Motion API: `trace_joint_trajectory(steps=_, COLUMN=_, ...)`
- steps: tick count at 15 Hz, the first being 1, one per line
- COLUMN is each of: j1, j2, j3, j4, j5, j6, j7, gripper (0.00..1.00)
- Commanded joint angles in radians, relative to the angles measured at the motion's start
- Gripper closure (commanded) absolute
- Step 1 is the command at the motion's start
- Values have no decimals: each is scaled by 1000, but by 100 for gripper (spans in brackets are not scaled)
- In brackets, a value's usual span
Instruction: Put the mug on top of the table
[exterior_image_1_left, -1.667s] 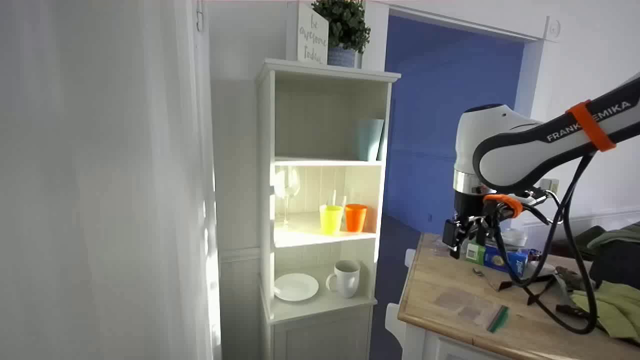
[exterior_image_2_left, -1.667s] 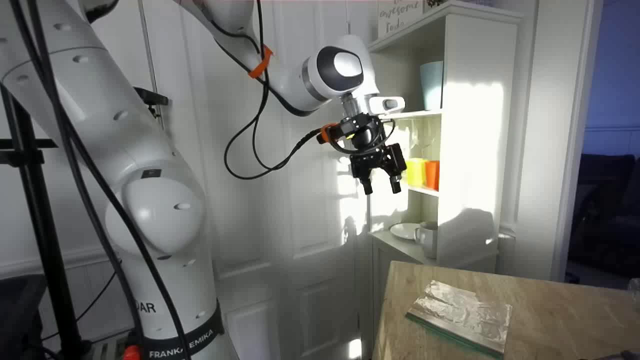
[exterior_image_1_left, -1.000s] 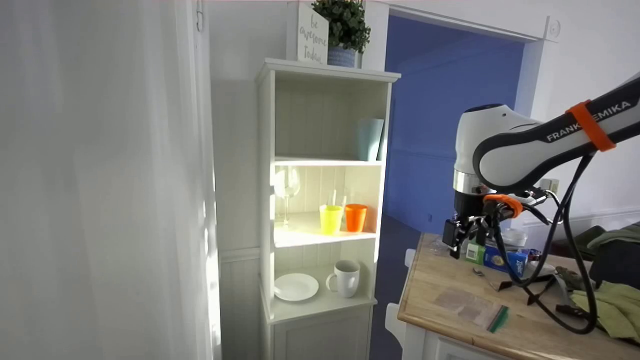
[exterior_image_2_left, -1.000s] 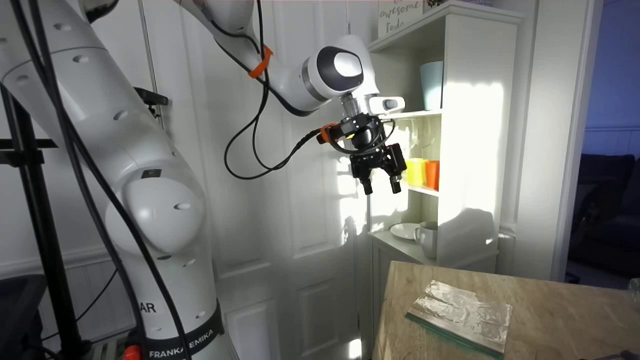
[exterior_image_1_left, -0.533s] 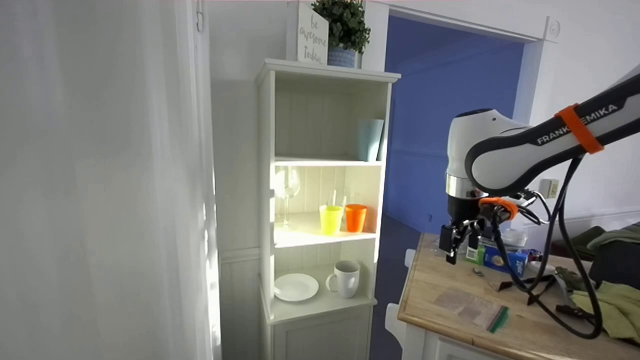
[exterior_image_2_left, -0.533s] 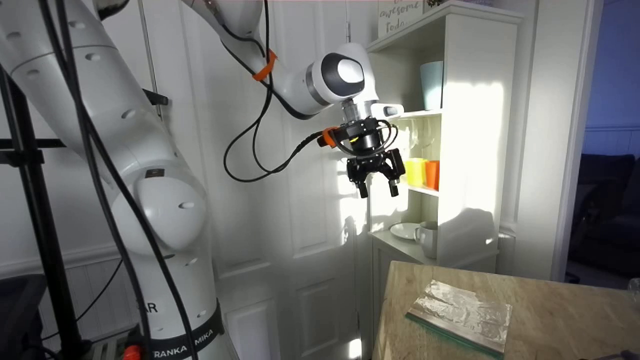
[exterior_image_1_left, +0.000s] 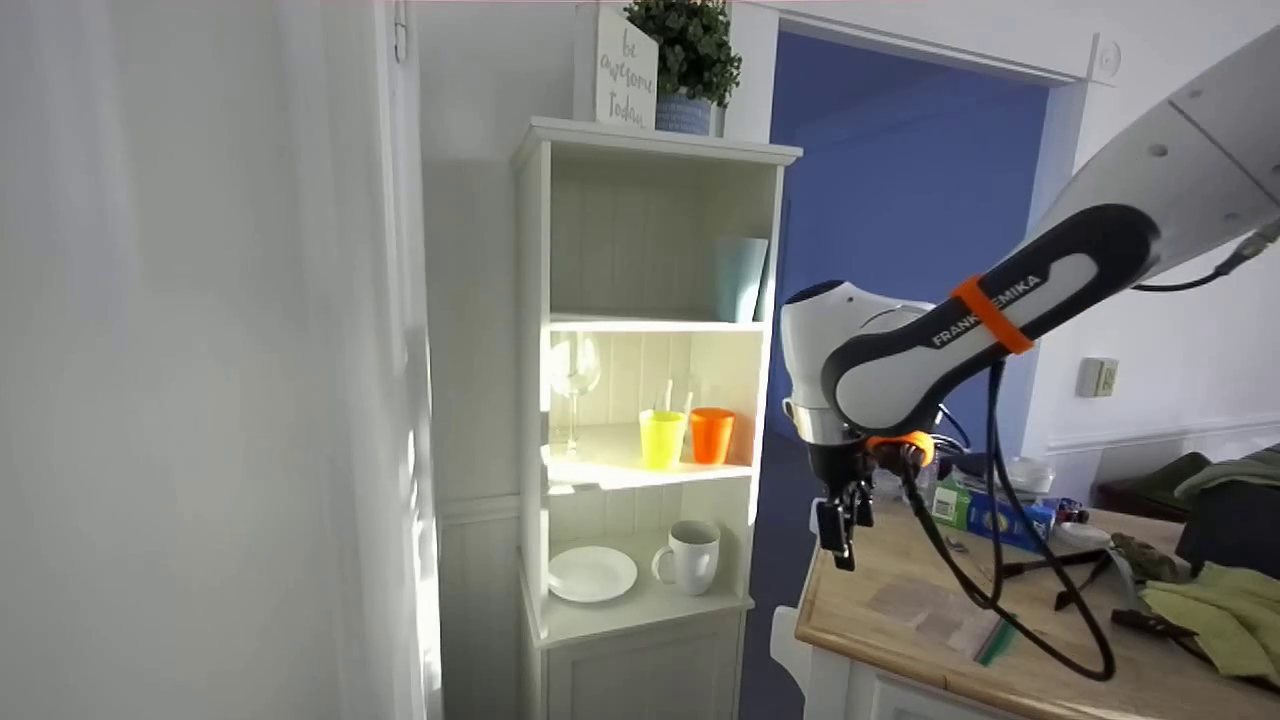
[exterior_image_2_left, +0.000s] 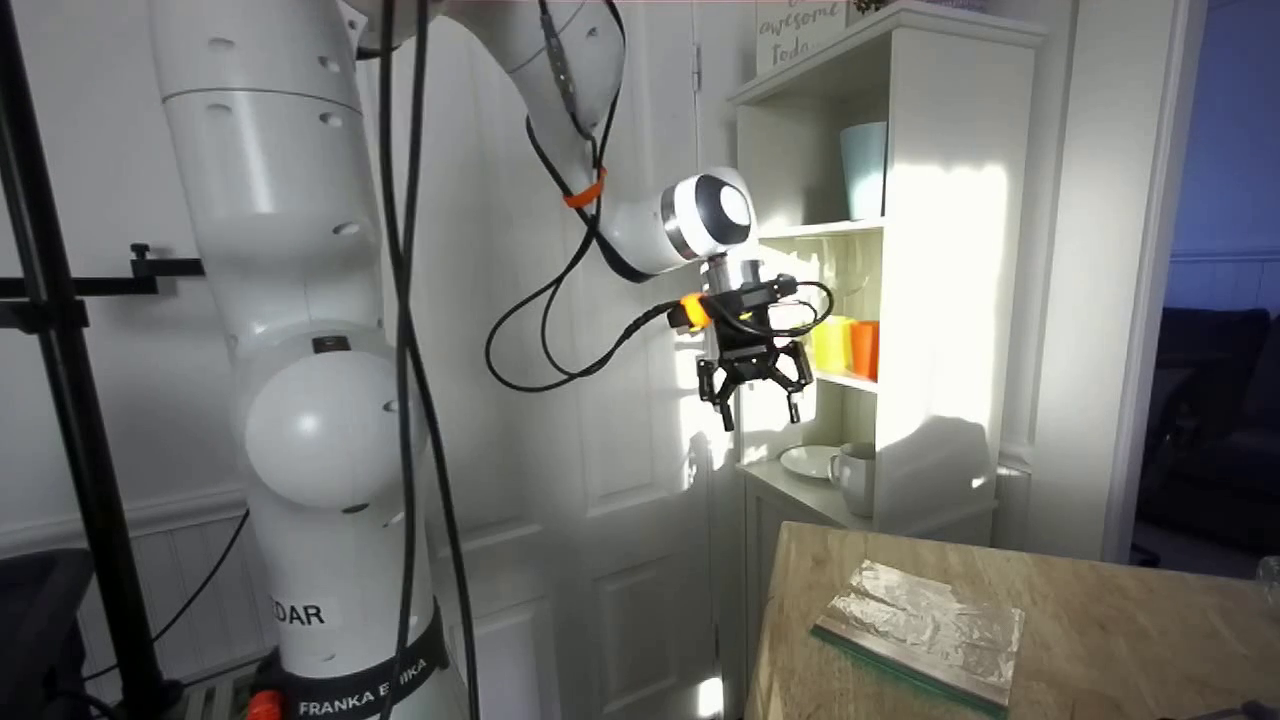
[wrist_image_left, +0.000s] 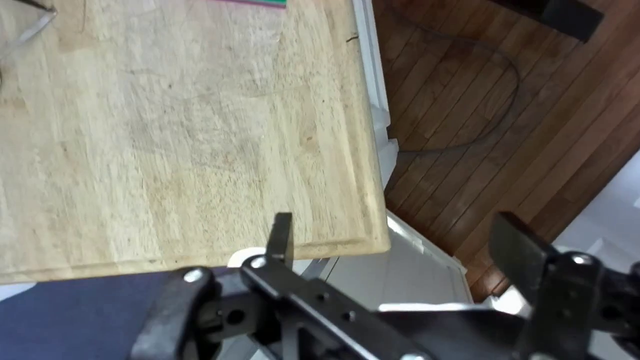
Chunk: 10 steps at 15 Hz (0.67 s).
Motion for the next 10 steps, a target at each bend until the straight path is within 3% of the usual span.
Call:
trace_joint_trajectory(steps=1, j1=47, j2=175, j3=1, j4=154, j5=-133, j6=-55, j7=-41, gripper=0)
trace_joint_trajectory(steps=5, j1=90, j2=300, j3=-15, j4=216, j5=-292, j6=16, j7=-74, gripper=0)
trace_joint_trajectory(steps=8, j1=98, j2=353, j3=-17, j4=222, j5=-384, j6=145, j7=-120, gripper=0)
trace_joint_trajectory(steps=10, j1=96, j2=332, j3=-15, j4=201, j5=-325, j6=107, j7=-86, gripper=0)
